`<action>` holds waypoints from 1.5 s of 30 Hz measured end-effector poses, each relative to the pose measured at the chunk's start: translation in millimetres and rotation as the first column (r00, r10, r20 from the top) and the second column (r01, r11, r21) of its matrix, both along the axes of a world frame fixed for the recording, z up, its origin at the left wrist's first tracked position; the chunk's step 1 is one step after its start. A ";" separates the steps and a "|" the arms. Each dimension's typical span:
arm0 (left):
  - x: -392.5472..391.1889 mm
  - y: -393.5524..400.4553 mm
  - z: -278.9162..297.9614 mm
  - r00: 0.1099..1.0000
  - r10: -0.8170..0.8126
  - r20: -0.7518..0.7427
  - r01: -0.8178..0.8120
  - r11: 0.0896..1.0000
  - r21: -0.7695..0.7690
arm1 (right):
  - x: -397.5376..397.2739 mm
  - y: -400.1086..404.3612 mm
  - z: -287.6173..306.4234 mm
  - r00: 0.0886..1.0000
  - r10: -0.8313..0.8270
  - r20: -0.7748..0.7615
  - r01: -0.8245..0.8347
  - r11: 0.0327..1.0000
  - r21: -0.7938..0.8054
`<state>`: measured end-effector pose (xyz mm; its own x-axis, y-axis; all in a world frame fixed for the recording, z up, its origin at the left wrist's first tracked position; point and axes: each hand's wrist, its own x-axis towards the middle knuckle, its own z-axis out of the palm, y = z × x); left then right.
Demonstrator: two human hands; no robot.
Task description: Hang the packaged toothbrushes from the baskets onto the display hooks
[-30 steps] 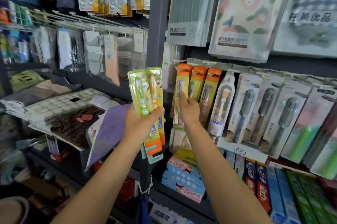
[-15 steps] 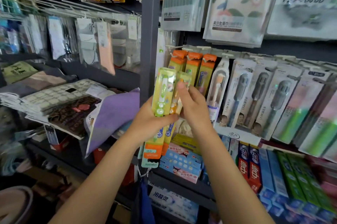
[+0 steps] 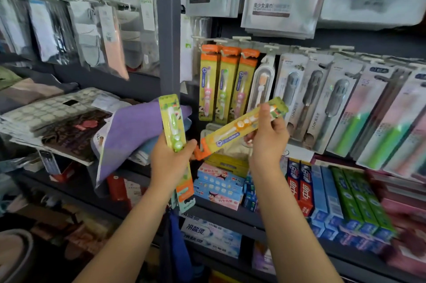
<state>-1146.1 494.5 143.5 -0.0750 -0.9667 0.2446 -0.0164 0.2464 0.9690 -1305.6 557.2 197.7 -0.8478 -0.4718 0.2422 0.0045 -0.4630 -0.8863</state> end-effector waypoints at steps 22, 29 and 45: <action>-39.1 26.0 -7.2 0.975 -0.075 -0.209 0.094 0.992 0.083 | 11.5 22.2 -29.4 0.954 0.242 0.179 -0.230 0.969 -0.087; -42.8 21.1 16.6 0.966 -0.109 -0.236 0.108 0.994 -0.017 | 25.2 19.2 -45.0 0.928 0.372 0.015 -0.368 0.909 0.195; -11.7 -8.2 40.0 0.988 -0.154 -0.028 0.151 0.985 -0.084 | 19.1 -4.5 -6.6 0.882 0.406 -0.241 -0.334 0.898 0.288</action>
